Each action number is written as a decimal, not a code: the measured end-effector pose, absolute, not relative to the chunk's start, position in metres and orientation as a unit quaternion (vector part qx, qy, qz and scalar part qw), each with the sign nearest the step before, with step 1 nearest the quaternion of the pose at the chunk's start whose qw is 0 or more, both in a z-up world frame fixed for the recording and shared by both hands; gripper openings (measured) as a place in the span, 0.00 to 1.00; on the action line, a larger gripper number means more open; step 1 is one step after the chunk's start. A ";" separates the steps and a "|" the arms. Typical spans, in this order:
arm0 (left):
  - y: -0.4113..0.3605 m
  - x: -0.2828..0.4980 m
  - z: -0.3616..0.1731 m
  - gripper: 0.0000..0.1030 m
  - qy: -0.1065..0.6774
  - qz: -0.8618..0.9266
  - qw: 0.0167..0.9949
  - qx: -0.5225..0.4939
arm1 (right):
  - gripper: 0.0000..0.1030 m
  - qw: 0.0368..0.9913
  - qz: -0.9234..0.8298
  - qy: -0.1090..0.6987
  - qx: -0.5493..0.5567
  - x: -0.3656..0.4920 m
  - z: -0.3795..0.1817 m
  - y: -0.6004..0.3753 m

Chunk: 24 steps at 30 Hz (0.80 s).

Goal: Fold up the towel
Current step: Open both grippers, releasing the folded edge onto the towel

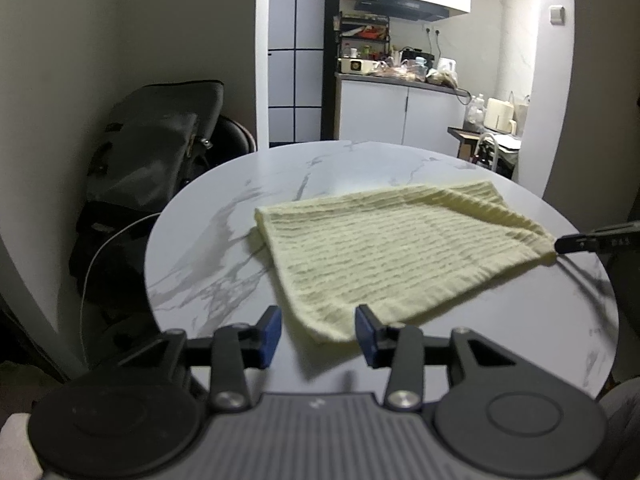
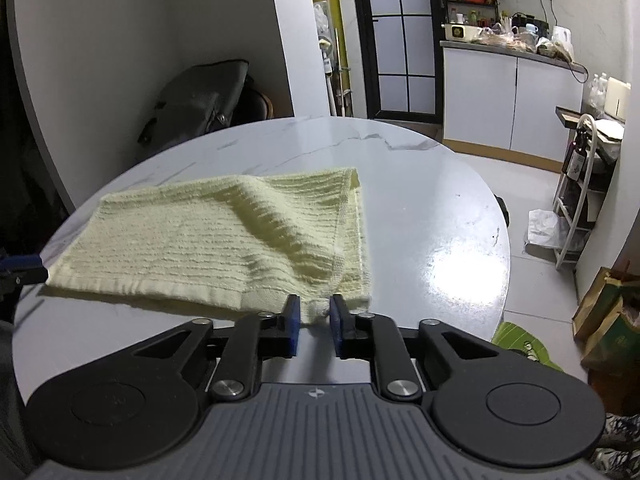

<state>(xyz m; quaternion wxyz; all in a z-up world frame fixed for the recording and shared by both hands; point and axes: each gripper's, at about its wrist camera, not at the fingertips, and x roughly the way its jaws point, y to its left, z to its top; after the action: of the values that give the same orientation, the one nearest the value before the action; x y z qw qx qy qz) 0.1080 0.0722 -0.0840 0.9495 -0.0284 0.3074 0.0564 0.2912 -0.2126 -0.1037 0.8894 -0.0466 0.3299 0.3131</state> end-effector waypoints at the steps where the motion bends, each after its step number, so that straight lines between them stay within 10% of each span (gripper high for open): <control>1: 0.071 0.110 -0.085 0.43 0.308 0.053 0.950 -0.028 | 0.07 0.891 0.312 0.326 -0.049 0.291 -0.103 -0.213; 24: 0.064 0.134 -0.100 0.51 0.311 0.029 0.950 -0.021 | 0.08 0.906 0.270 0.322 -0.043 0.305 -0.095 -0.231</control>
<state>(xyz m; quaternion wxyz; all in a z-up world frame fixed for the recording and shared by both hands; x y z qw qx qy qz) 0.1345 0.0640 -0.0995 0.9499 -0.0212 0.3105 0.0288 0.3054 -0.2312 -0.0953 0.9063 -0.0434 0.3222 0.2701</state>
